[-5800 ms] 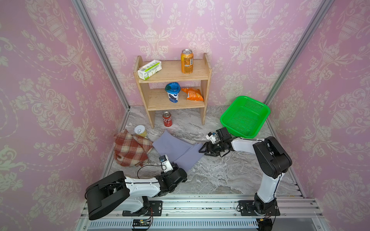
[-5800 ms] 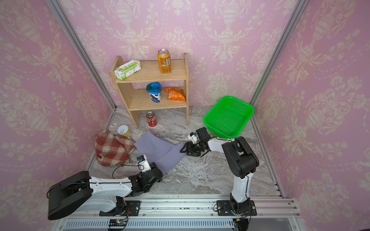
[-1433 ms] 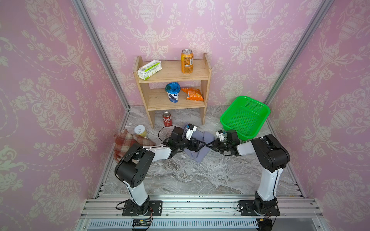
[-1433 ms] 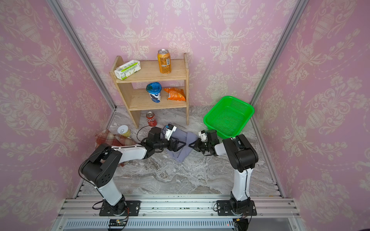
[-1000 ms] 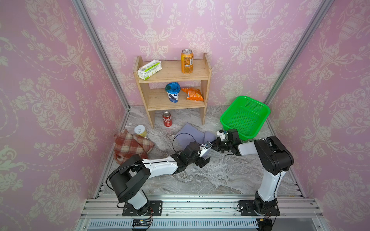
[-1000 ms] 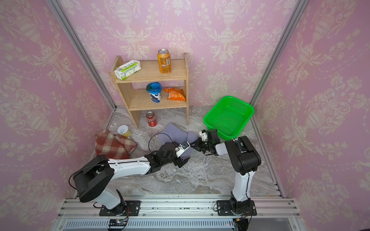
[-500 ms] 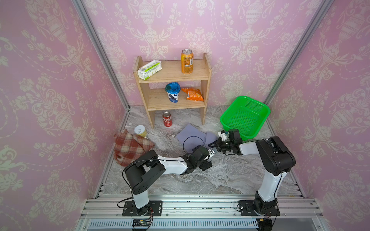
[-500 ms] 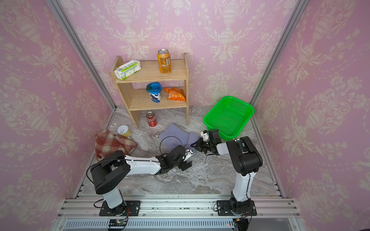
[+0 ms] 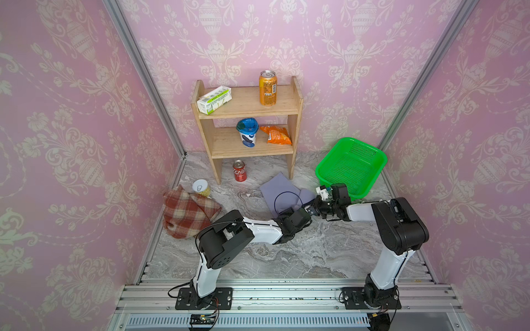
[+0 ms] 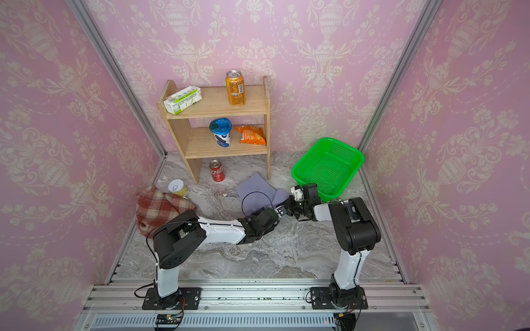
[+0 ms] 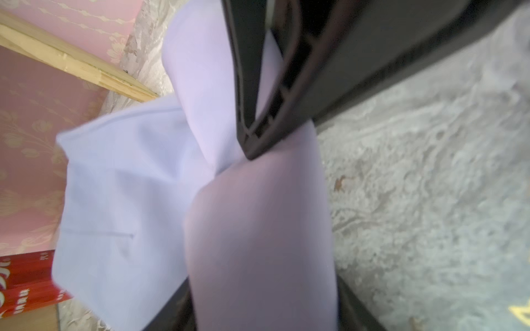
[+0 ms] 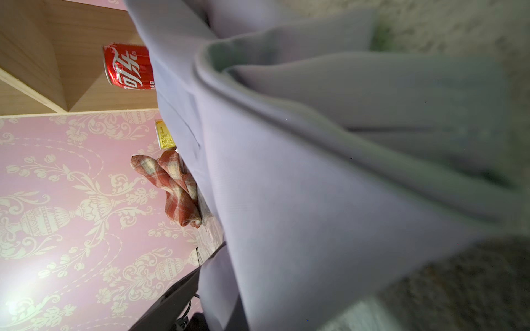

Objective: Roll up the skirts
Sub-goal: Roll the skirt at the center of the board.

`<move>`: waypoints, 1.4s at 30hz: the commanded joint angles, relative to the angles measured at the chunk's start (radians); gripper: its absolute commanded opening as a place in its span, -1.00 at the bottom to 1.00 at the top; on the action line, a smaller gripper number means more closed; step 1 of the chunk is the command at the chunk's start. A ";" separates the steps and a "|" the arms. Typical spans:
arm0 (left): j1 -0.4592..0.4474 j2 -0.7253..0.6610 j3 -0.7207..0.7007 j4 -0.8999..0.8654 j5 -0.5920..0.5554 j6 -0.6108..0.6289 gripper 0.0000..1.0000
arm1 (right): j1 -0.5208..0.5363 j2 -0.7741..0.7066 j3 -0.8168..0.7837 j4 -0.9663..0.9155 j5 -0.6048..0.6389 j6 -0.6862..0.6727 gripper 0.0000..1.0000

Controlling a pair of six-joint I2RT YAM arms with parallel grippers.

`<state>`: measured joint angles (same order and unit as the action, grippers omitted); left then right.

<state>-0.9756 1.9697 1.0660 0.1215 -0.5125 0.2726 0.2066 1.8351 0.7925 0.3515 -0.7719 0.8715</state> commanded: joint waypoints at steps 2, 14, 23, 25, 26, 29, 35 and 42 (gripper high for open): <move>0.008 -0.002 -0.012 -0.048 -0.075 -0.001 -0.29 | 0.004 -0.005 -0.008 -0.036 -0.050 -0.038 -1.00; 0.085 -0.085 0.040 -0.175 0.280 -0.144 -0.63 | -0.037 -0.103 -0.045 -0.127 -0.010 -0.098 1.00; 0.196 -0.082 0.127 -0.234 0.698 -0.325 -0.62 | -0.041 -0.179 -0.174 -0.092 0.013 -0.111 1.00; 0.218 -0.083 0.124 -0.188 0.802 -0.383 -0.62 | -0.041 -0.173 -0.201 -0.047 0.015 -0.092 1.00; 0.226 -0.079 0.121 -0.166 0.850 -0.406 -0.63 | -0.041 -0.168 -0.208 -0.027 0.017 -0.085 1.00; 0.243 -0.064 0.116 -0.098 1.007 -0.465 -0.62 | -0.045 -0.153 -0.223 0.035 0.029 -0.057 1.00; 0.277 -0.034 0.034 0.139 1.186 -0.628 -0.62 | -0.053 -0.091 -0.210 0.186 0.037 0.025 1.00; 0.321 0.043 0.005 0.321 1.284 -0.776 -0.60 | -0.051 -0.033 -0.190 0.261 0.046 0.078 0.87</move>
<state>-0.6621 1.9800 1.0790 0.3210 0.6743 -0.4114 0.1574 1.7653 0.6014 0.6239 -0.7830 0.9169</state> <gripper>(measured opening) 0.197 0.944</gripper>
